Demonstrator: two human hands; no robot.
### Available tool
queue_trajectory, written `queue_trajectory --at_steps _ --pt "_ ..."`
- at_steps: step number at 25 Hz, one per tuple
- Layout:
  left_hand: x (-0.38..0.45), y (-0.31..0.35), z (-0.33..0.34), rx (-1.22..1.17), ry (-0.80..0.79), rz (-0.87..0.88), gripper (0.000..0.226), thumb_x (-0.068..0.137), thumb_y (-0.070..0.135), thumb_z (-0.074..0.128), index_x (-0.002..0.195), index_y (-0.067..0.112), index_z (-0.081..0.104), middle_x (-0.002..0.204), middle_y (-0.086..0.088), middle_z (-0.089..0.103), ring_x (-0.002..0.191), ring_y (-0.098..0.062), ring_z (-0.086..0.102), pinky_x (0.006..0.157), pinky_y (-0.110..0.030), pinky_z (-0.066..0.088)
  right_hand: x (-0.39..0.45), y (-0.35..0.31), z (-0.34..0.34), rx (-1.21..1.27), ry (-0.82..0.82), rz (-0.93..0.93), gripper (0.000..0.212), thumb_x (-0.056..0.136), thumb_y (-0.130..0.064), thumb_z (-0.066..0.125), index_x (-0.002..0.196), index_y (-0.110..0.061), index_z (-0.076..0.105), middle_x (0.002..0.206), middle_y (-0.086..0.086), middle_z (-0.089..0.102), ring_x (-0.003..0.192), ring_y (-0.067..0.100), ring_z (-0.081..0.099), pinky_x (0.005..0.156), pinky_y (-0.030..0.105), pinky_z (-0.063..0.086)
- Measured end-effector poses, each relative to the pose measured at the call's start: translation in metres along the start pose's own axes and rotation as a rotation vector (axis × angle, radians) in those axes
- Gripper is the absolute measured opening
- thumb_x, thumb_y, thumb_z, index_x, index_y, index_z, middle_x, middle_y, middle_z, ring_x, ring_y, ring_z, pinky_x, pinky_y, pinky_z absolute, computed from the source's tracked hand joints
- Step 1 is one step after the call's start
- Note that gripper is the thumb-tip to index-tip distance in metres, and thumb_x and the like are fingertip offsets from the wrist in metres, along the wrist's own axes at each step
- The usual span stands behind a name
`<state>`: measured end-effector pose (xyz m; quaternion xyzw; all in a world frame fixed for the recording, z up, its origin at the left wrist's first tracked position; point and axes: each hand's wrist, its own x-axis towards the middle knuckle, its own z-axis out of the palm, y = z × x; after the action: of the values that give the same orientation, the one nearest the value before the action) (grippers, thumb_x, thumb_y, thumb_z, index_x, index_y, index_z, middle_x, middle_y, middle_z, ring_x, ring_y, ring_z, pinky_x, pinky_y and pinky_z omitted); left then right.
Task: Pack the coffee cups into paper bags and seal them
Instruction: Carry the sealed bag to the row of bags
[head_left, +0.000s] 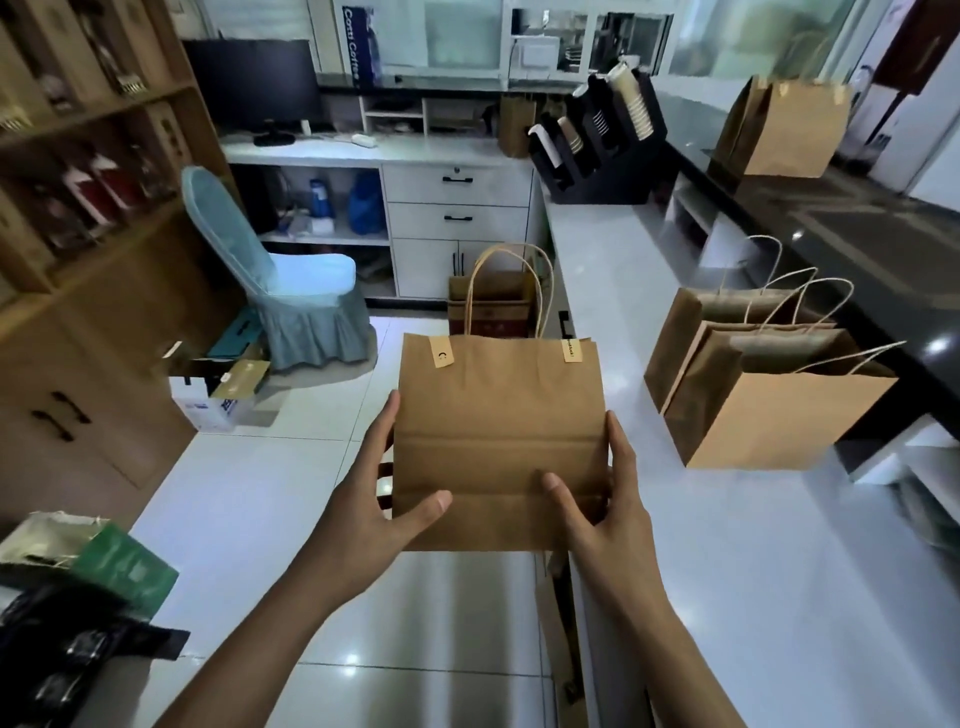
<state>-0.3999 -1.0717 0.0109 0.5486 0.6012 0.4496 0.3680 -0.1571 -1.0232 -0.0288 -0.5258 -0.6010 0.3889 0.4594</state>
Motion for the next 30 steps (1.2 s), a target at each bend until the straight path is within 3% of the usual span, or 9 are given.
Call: queue_trajectory --at_steps 9,16,20,25,30 --pt "0.098 -0.018 0.001 -0.008 0.035 -0.035 0.100 0.085 0.032 0.079 0.152 0.062 0.011 0.136 0.042 0.038 0.110 0.023 0.051 0.079 -0.008 0.051 0.108 0.013 0.019 -0.020 -0.058 0.007 0.088 0.088 -0.051 0.072 0.153 -0.061 0.013 0.161 -0.018 0.033 0.142 0.016 0.044 0.105 0.050 0.052" --pt "0.219 -0.035 -0.013 -0.022 -0.004 0.001 0.101 0.085 0.033 0.079 0.151 0.064 0.010 0.139 0.039 0.038 0.115 0.017 0.051 0.082 -0.013 0.053 0.211 0.012 0.047 -0.049 -0.028 0.028 0.087 0.087 -0.051 0.071 0.151 -0.063 0.013 0.156 -0.008 0.041 0.129 0.020 0.057 0.096 0.046 0.059" --pt "0.293 -0.042 -0.032 -0.037 -0.058 0.014 0.101 0.084 0.035 0.079 0.150 0.066 0.009 0.140 0.043 0.035 0.114 0.020 0.050 0.081 -0.014 0.053 0.274 0.010 0.073 -0.054 0.020 0.046 0.087 0.086 -0.052 0.071 0.151 -0.063 0.014 0.152 -0.006 0.047 0.121 0.020 0.062 0.089 0.037 0.062" --pt "0.368 -0.049 -0.056 -0.045 -0.093 0.032 0.101 0.084 0.035 0.080 0.152 0.063 0.010 0.142 0.040 0.036 0.115 0.016 0.052 0.081 -0.014 0.054 0.337 0.009 0.105 -0.057 0.083 0.052 0.088 0.086 -0.054 0.073 0.151 -0.064 0.014 0.153 -0.008 0.047 0.127 0.018 0.059 0.093 0.045 0.060" --pt "0.429 -0.051 -0.057 -0.057 -0.136 0.049 0.101 0.082 0.037 0.079 0.152 0.062 0.012 0.144 0.037 0.037 0.116 0.016 0.052 0.081 -0.013 0.054 0.388 0.010 0.115 -0.081 0.120 0.073 0.085 0.089 -0.050 0.072 0.151 -0.063 0.015 0.144 -0.008 0.053 0.109 0.010 0.065 0.083 0.036 0.062"
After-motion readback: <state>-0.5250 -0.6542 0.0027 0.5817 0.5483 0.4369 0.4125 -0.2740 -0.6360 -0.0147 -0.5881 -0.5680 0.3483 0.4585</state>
